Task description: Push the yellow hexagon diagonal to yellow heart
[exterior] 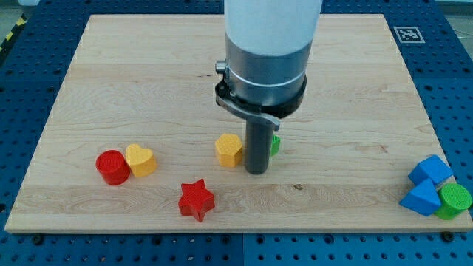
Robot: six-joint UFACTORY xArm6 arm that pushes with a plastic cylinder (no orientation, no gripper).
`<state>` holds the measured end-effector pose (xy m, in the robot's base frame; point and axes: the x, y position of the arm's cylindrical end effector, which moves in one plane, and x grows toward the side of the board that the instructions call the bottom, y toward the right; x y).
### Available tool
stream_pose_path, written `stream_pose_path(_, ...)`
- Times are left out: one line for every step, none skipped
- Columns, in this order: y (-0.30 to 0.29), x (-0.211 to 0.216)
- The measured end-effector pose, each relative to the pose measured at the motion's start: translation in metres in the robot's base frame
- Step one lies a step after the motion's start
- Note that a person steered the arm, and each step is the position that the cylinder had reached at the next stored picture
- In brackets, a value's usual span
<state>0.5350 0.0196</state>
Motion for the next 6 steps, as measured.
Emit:
stream_pose_path(-0.018, -0.039)
stream_pose_path(-0.021, -0.042)
stream_pose_path(-0.016, -0.011)
stream_pose_path(-0.026, 0.003)
stream_pose_path(-0.049, -0.015)
stream_pose_path(-0.053, -0.067)
